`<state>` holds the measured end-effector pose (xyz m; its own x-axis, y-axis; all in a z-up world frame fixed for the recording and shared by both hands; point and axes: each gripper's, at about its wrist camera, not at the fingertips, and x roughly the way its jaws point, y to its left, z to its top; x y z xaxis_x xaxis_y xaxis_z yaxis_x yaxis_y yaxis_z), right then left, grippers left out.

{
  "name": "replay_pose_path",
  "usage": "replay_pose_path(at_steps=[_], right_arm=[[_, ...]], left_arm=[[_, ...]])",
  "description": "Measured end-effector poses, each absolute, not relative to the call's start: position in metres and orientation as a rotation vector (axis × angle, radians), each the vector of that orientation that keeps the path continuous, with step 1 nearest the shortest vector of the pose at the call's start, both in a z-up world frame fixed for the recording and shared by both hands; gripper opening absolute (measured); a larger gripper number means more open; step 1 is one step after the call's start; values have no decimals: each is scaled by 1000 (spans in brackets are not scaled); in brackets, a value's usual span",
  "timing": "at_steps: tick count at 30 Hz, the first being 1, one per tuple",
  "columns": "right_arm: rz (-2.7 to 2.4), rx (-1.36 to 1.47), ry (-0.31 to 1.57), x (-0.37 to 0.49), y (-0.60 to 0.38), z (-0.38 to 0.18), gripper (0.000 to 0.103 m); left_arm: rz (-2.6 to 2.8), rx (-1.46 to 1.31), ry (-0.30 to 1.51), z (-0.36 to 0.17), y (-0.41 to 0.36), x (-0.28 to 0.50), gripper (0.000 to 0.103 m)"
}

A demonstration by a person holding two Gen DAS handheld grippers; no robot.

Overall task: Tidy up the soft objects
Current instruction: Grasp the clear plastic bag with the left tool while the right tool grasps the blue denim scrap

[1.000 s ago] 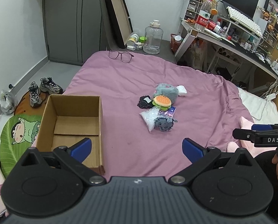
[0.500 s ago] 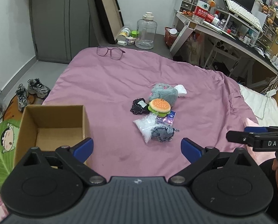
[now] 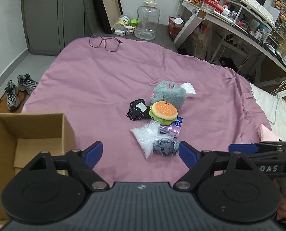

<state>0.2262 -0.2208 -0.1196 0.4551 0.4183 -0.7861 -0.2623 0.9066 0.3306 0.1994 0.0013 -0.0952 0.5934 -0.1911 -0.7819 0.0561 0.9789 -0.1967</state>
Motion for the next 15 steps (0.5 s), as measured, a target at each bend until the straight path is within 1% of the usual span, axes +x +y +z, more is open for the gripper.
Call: replay_pose_path(at_steps=[4,6,9,15], right_arm=[[442,150,1031,240,-213,-133,67],[451,143,1042,247,-210,-141,67],[470,124,1064,256,-203,-153,62],[505,70,1090,274,-186,-176,59]], left_arm=[[-148,-181,959,-109,-1,218,76],[-154,-191,972,-116,-3,228,70],[-154,-205,995,-128,-6,243,68],[-157,-243,1053,-153,-13,270,68]])
